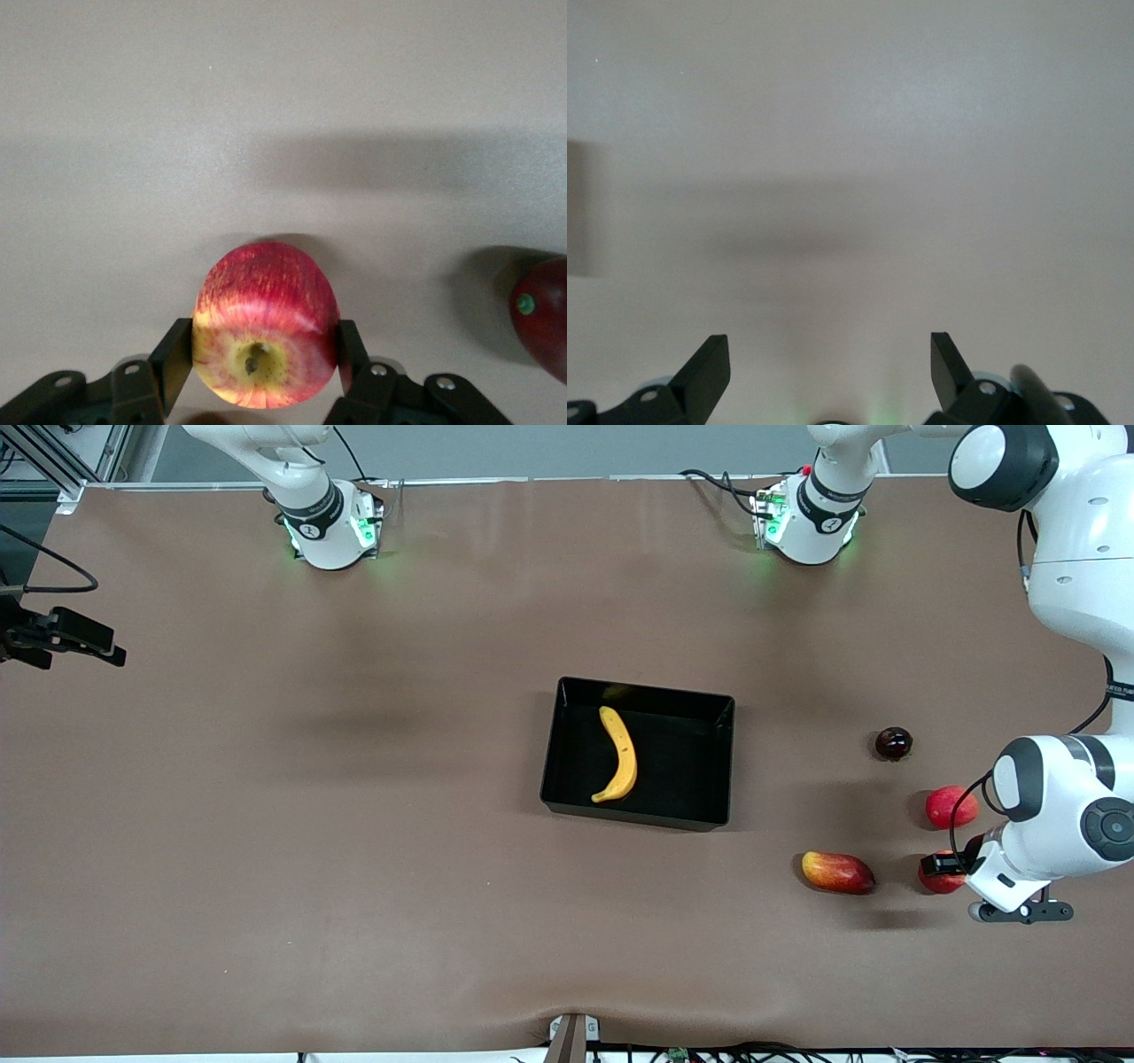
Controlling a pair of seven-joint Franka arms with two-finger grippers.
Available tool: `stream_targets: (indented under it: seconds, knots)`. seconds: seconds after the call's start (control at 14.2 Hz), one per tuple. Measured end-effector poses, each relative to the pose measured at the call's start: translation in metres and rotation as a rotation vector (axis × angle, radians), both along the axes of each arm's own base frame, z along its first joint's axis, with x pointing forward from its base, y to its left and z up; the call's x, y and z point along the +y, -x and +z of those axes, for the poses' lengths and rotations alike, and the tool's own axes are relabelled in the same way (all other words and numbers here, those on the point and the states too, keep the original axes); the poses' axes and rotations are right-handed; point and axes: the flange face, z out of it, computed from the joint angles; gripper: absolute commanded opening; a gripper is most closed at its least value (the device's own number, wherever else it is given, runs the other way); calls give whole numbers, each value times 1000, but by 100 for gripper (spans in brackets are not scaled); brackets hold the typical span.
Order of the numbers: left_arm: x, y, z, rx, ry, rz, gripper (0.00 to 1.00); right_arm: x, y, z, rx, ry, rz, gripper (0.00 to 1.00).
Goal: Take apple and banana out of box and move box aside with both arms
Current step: 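Lower the apple onto the table and open the left gripper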
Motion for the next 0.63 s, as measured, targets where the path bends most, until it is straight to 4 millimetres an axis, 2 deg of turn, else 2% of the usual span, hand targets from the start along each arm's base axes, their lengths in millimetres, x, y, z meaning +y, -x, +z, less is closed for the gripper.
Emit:
stream_targets:
  seconds: [0.07, 0.21, 0.42, 0.49, 0.63]
  knots:
    - [-1, 0, 0, 0, -1, -1, 0, -1, 0, -1, 1, 0, 1, 100]
    - [-2, 0, 0, 0, -1, -2, 99, 0, -1, -2, 3, -1, 4, 100]
    - [-9, -3, 4, -8, 11, -7, 100, 3, -1, -3, 5, -2, 11, 100]
    - [-18, -5, 10, -12, 25, -15, 100, 3, -1, -3, 5, -2, 11, 100]
    - [-42, -7, 35, -1, 47, -28, 100, 4, -1, -3, 9, -3, 13, 100]
